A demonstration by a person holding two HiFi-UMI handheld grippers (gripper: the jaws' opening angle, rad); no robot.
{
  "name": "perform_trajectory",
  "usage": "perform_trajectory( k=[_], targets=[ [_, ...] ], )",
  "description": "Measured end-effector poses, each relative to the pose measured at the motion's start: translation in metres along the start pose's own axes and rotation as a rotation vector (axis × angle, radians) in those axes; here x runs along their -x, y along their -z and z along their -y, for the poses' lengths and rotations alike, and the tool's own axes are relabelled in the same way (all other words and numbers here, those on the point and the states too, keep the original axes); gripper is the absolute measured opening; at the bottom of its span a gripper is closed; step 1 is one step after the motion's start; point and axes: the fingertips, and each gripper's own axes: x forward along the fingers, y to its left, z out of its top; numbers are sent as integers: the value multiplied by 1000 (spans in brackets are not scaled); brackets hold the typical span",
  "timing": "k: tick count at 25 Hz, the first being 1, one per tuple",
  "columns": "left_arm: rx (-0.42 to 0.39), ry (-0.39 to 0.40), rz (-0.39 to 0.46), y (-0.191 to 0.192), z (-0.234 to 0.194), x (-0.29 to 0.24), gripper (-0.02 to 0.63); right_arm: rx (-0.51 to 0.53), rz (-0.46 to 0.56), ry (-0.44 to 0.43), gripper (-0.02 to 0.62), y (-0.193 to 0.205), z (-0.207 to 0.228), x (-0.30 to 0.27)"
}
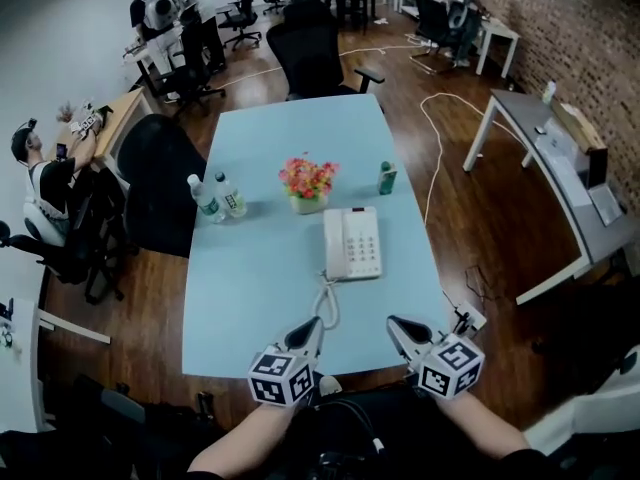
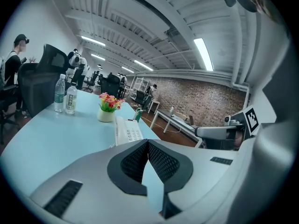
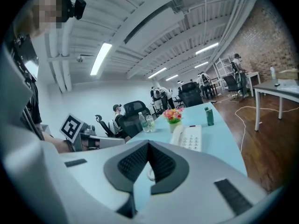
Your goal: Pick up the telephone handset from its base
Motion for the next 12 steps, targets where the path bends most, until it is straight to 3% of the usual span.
perform_trajectory(
  k=[6, 12],
  targets=[
    [-38, -30, -13, -19, -45, -23, 2, 57, -50, -40, 15, -9, -14, -44],
    [-143, -107, 0, -44, -65, -79, 2, 63, -65, -69, 15, -14, 23, -62]
  ],
)
